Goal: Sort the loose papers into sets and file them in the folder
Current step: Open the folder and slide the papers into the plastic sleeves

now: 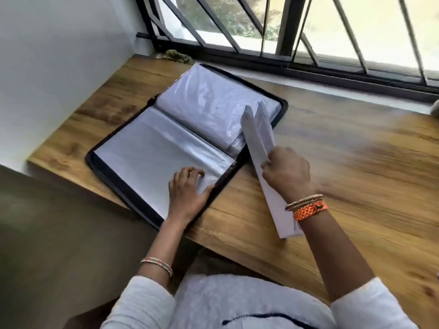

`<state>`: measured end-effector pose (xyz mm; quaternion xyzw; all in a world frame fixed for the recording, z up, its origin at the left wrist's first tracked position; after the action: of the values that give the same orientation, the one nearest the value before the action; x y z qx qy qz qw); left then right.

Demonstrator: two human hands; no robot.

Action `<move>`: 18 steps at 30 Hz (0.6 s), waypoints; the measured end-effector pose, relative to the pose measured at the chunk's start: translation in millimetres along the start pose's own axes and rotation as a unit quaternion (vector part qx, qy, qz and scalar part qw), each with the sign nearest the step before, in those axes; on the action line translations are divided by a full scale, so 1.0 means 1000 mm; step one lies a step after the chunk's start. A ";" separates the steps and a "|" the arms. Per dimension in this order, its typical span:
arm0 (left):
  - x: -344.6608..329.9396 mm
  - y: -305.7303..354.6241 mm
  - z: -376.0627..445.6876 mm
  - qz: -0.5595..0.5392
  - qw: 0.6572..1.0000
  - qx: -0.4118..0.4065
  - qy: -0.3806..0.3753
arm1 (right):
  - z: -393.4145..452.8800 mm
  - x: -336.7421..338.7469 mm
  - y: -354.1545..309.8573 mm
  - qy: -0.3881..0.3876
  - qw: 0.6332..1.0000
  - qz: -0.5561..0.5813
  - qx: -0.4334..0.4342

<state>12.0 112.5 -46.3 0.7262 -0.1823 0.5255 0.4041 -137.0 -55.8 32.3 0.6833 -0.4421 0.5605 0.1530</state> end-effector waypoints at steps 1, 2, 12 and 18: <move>0.000 -0.007 0.002 0.029 0.999 -0.017 -0.006 | 0.001 0.000 -0.006 0.001 1.000 -0.008 0.008; 0.000 -0.010 0.003 0.041 0.999 -0.032 -0.005 | 0.001 -0.001 -0.013 0.001 1.000 -0.012 0.014; 0.003 -0.007 0.015 -0.085 0.996 -0.017 0.023 | -0.004 -0.007 -0.030 0.007 0.997 -0.047 0.056; 0.019 -0.007 0.028 -0.129 0.991 0.029 -0.033 | -0.012 -0.006 -0.022 -0.005 0.996 -0.037 0.080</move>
<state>41.0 98.1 -34.6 0.7723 -0.0852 0.4497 0.4405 -126.9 -32.4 37.4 0.7121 -0.3709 0.5847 0.1161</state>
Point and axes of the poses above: each hand's wrist, its own z-axis towards the middle knuckle, its own x-axis out of the back of the hand, y = z × x, the point moved 7 cm from there along z, towards the middle knuckle, and after that the axes turned 15 degrees about -y, right-handed, at the moved point
